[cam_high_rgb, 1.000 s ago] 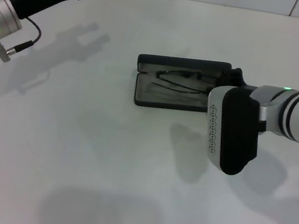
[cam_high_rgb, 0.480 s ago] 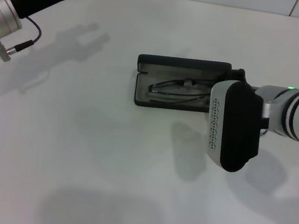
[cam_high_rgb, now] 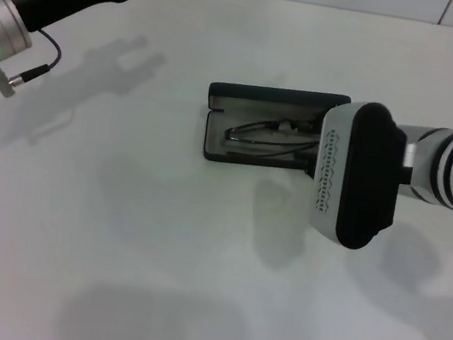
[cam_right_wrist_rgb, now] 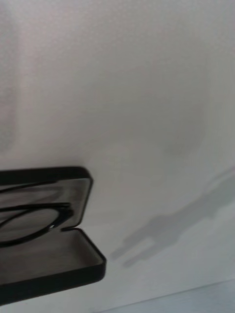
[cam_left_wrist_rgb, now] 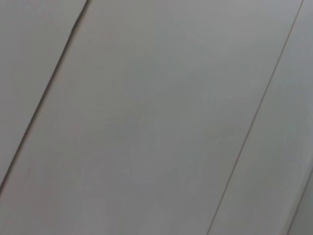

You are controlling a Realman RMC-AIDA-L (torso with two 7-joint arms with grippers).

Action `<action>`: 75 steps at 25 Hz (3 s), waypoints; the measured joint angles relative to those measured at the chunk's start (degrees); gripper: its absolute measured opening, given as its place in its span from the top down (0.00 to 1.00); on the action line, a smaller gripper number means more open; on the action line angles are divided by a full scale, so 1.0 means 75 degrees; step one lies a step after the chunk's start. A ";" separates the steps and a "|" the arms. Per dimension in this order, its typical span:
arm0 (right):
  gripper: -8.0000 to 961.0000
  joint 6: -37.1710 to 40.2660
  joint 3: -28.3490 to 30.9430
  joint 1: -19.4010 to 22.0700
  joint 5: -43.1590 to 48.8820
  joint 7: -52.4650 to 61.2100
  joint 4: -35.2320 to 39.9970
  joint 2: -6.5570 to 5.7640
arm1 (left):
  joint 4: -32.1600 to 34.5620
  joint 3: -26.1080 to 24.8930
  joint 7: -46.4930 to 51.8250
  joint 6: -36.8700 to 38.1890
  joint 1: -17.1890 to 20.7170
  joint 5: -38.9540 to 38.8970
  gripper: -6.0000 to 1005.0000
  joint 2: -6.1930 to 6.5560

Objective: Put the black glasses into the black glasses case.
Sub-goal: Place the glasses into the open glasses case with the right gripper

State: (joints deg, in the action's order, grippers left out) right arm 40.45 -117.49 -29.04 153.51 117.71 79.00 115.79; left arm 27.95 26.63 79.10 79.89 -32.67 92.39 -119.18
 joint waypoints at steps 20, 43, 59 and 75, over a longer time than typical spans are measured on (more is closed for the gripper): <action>0.67 -0.0772 0.0412 -0.1437 -0.3282 -0.1253 -0.2514 0.0056 | 0.0000 0.0025 0.0000 0.0000 -0.0190 0.0023 0.40 -0.0005; 0.64 0.1438 0.1873 0.0493 -0.5579 -0.3222 -0.0832 0.0007 | -0.0012 0.0093 0.0000 -0.0001 -0.0156 0.0023 0.39 0.0075; 0.62 0.2779 0.5544 -0.0179 -0.8454 -0.4781 -0.4745 -0.0029 | -0.0011 0.0095 -0.0205 -0.0012 -0.0096 0.0045 0.39 0.0014; 0.60 0.2237 0.6063 -0.1457 -0.8425 -0.4681 -0.6811 -0.0006 | -0.0011 0.0216 -0.0257 -0.0011 -0.0143 0.0045 0.39 0.0012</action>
State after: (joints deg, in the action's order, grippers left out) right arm 57.23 -72.02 -39.97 90.32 82.61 27.92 115.75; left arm 27.86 28.25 77.17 79.81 -33.74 92.72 -119.09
